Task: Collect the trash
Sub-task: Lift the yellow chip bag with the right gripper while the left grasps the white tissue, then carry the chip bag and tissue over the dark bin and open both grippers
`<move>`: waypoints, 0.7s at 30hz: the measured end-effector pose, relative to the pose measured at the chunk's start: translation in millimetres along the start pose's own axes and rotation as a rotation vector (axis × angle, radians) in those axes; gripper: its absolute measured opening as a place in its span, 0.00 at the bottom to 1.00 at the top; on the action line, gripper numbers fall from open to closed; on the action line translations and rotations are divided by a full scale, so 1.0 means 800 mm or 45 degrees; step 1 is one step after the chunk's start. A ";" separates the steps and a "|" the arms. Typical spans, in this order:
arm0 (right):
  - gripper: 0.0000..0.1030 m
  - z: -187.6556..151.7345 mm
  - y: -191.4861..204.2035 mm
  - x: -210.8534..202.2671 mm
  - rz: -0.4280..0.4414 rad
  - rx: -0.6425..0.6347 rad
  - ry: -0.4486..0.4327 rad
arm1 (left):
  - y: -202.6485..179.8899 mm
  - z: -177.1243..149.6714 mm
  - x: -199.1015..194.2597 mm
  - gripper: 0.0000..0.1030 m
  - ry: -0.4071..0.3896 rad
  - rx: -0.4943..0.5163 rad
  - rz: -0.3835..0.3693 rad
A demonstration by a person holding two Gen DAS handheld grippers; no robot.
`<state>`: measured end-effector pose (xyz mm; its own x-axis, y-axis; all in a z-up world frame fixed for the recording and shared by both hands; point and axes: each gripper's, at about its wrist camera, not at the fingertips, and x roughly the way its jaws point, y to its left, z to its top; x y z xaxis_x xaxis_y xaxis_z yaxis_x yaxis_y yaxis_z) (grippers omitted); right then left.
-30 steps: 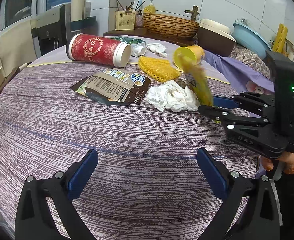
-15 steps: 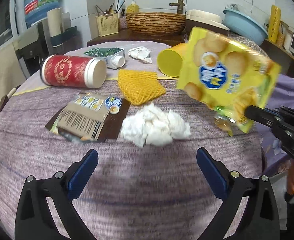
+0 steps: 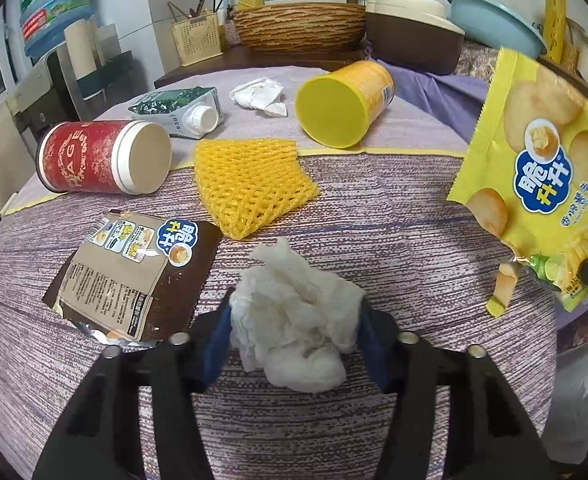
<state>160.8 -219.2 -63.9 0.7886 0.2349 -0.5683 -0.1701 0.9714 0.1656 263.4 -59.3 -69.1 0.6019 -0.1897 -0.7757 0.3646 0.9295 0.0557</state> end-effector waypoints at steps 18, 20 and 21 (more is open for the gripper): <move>0.03 -0.029 -0.107 -0.071 -0.187 0.193 -0.128 | -0.111 -0.036 -0.126 0.45 -0.309 -0.017 -0.446; 0.03 -0.036 -0.130 -0.079 -0.238 0.234 -0.120 | -0.136 -0.036 -0.124 0.45 -0.305 0.018 -0.490; 0.03 -0.040 -0.141 -0.080 -0.253 0.256 -0.110 | -0.154 -0.036 -0.120 0.45 -0.292 0.039 -0.515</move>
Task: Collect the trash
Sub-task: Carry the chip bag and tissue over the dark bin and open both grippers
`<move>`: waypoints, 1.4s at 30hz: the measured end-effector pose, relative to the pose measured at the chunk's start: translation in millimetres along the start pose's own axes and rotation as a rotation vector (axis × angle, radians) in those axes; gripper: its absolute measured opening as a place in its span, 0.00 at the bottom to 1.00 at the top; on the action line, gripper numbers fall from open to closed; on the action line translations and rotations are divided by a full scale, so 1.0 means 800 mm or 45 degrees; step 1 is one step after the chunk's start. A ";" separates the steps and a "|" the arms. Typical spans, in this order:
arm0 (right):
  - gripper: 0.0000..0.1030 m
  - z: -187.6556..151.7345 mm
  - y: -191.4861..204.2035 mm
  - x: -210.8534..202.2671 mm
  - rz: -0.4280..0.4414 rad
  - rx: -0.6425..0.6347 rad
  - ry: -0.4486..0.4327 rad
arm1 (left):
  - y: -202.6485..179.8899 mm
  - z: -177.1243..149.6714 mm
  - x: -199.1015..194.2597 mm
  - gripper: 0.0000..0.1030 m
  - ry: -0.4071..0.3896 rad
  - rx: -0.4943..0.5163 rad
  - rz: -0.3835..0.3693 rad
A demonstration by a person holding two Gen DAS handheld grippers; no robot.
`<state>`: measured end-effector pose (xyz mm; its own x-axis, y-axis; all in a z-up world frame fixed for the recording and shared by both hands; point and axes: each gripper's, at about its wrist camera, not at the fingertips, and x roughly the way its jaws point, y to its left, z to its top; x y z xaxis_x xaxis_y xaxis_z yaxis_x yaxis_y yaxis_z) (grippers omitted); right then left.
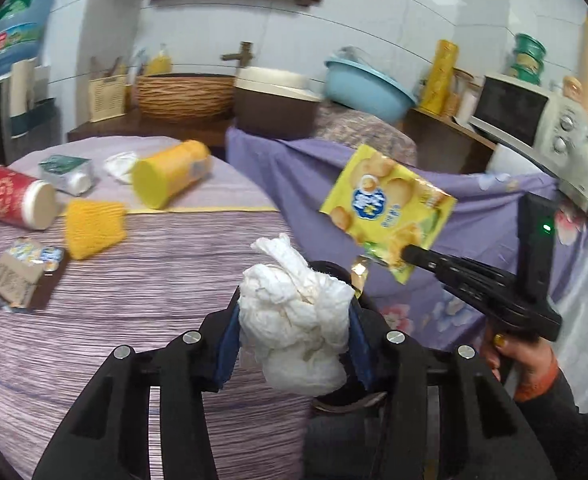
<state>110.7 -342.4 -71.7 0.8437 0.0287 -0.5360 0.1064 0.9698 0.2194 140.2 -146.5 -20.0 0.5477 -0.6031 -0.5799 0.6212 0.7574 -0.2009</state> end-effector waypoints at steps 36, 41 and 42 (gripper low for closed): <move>0.50 -0.098 -0.157 0.040 -0.362 0.235 0.206 | -0.119 -0.097 0.263 0.46 0.508 0.213 -0.085; 0.51 -0.101 -0.170 0.027 -0.382 0.278 0.198 | -0.118 -0.104 0.277 0.69 0.538 0.205 -0.084; 0.51 -0.101 -0.173 0.026 -0.384 0.285 0.199 | -0.119 -0.104 0.274 0.75 0.527 0.207 -0.085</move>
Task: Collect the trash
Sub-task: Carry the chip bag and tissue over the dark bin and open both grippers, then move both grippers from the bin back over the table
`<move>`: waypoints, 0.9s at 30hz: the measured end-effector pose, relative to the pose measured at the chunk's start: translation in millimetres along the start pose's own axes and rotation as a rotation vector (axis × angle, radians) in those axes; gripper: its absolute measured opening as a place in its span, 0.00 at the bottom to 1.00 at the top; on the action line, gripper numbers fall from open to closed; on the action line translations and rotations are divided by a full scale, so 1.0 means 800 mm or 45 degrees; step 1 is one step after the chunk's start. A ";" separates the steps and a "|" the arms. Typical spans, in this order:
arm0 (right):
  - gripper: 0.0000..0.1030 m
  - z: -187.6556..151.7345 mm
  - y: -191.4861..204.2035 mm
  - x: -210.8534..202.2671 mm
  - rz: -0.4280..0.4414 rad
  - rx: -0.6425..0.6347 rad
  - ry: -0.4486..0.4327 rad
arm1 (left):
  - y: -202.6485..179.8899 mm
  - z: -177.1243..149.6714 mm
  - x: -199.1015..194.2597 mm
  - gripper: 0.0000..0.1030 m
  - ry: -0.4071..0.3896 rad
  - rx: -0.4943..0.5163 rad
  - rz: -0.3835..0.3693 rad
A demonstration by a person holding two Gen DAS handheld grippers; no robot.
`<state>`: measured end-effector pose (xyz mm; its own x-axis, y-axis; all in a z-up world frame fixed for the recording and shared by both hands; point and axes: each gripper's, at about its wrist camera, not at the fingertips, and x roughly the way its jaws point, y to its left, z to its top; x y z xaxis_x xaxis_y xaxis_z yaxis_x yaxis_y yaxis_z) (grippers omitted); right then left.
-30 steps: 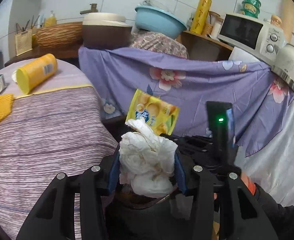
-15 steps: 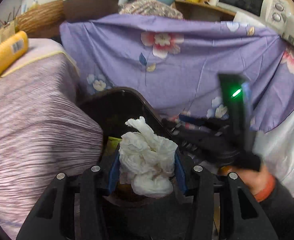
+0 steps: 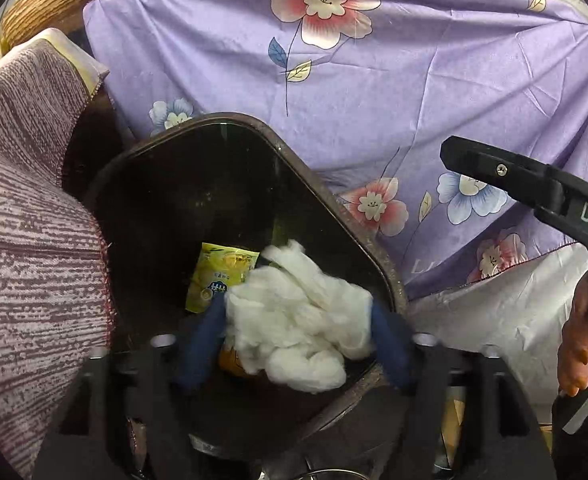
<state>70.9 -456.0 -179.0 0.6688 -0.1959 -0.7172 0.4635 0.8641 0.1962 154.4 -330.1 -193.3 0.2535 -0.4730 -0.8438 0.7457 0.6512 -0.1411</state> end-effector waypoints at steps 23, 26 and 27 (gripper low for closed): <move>0.74 0.024 0.060 -0.027 0.130 -0.018 -0.065 | -0.001 -0.021 -0.181 0.95 -0.331 0.005 0.006; 0.74 0.027 0.093 -0.032 0.190 -0.062 -0.064 | 0.016 -0.028 -0.207 0.95 -0.355 -0.013 0.070; 0.74 0.029 0.105 -0.033 0.223 -0.074 -0.060 | 0.024 -0.032 -0.217 0.95 -0.362 -0.024 0.100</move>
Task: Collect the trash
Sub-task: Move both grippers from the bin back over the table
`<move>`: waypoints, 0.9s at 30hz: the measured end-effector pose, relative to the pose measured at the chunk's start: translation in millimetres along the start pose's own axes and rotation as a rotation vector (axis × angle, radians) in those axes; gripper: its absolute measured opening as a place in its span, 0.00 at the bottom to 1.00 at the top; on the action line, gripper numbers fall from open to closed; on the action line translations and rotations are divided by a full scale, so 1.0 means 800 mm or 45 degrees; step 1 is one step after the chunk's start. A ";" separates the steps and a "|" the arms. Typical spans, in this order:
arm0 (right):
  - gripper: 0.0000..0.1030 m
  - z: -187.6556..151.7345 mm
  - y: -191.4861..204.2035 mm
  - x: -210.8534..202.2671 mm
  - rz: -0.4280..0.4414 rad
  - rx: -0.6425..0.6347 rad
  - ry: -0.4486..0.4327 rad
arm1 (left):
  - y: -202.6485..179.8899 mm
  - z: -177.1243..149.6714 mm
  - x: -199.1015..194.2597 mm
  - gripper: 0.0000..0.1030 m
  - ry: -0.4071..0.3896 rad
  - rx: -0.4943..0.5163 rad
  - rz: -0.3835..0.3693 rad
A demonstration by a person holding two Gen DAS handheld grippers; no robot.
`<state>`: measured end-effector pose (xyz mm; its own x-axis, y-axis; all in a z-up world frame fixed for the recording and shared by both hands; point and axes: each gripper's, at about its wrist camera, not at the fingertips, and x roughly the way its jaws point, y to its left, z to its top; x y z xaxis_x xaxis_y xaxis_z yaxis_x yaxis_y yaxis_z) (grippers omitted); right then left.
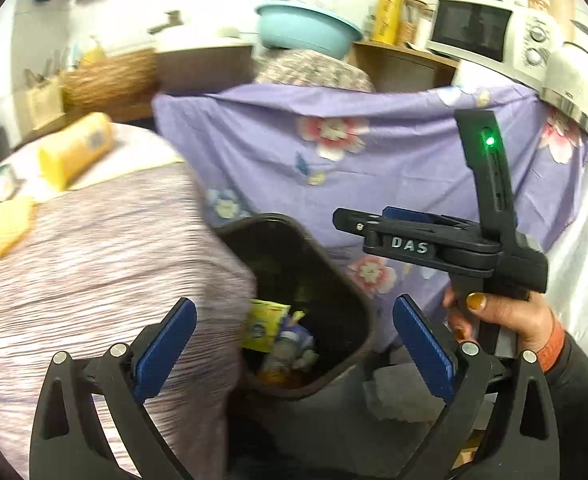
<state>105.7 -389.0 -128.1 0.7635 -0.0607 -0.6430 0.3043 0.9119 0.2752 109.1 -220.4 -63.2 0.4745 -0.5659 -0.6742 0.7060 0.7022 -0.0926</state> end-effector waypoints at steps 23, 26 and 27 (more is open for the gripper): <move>0.76 0.050 0.404 0.059 0.586 -0.770 0.116 | 0.260 -0.077 -0.177 0.95 -0.048 -0.381 0.603; 0.76 0.058 0.468 0.083 0.606 -0.888 0.137 | 0.295 -0.082 -0.196 0.95 -0.046 -0.444 0.634; 0.76 0.062 0.488 0.092 0.613 -0.920 0.145 | 0.303 -0.085 -0.201 0.95 -0.046 -0.460 0.643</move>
<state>309.0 -57.5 -32.6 0.6427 0.4030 -0.6516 -0.5015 0.8643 0.0399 168.4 70.0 -27.3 0.7255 -0.1356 -0.6747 0.1704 0.9853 -0.0148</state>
